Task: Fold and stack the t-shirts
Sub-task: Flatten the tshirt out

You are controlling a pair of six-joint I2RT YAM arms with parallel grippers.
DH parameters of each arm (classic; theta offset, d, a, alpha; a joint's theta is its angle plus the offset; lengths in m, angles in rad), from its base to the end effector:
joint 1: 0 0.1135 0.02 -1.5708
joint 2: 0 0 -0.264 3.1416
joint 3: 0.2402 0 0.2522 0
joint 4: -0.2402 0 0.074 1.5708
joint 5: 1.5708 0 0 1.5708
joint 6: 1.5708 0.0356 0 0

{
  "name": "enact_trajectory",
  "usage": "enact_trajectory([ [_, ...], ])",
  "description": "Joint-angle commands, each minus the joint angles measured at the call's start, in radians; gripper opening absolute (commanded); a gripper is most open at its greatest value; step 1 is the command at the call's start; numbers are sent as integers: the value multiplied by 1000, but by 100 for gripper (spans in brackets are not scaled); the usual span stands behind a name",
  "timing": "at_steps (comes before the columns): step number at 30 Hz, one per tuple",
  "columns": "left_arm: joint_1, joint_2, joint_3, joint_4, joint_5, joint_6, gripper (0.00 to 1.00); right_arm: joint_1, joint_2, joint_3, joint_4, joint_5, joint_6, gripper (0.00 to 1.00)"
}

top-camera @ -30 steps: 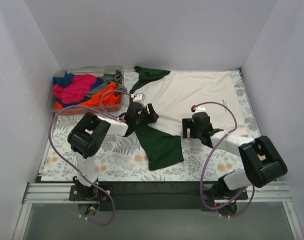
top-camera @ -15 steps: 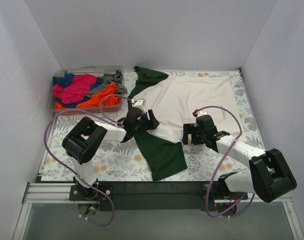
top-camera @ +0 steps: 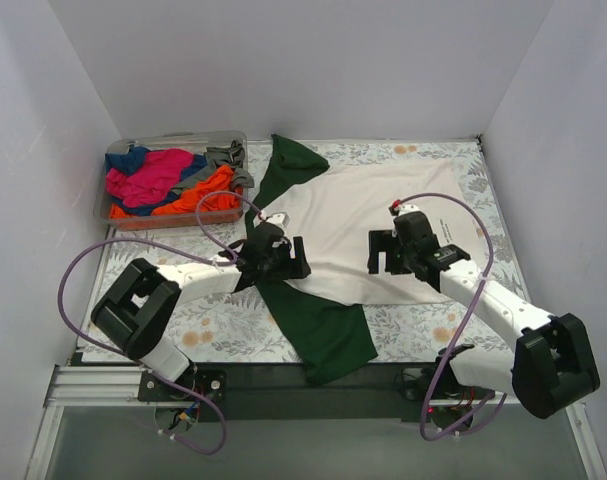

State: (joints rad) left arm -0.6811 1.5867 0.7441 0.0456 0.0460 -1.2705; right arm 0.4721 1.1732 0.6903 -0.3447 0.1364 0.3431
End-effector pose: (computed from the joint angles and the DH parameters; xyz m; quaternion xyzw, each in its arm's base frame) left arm 0.2387 -0.1956 0.1562 -0.2606 0.8884 -0.3243 0.1938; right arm 0.2129 0.1032 0.2158 -0.0352 0.9292 0.0853 0.3578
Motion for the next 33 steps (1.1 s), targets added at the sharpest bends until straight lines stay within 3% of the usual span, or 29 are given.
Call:
enact_trajectory([
  [1,2,-73,86,-148,-73,49,68,-18,60,146,103,84,-42,85],
  [8,63,81,300,-83,-164,131,71,-84,317,356,200,183,-125,85],
  [19,146,400,670,-10,-120,218,73,-303,578,508,308,118,-185,84],
  [24,181,522,839,-29,-48,224,73,-404,689,569,329,80,-196,84],
  [27,181,588,879,-20,47,220,74,-426,744,614,332,78,-216,84],
  [33,181,682,920,-20,101,206,74,-444,825,663,332,109,-257,84],
])
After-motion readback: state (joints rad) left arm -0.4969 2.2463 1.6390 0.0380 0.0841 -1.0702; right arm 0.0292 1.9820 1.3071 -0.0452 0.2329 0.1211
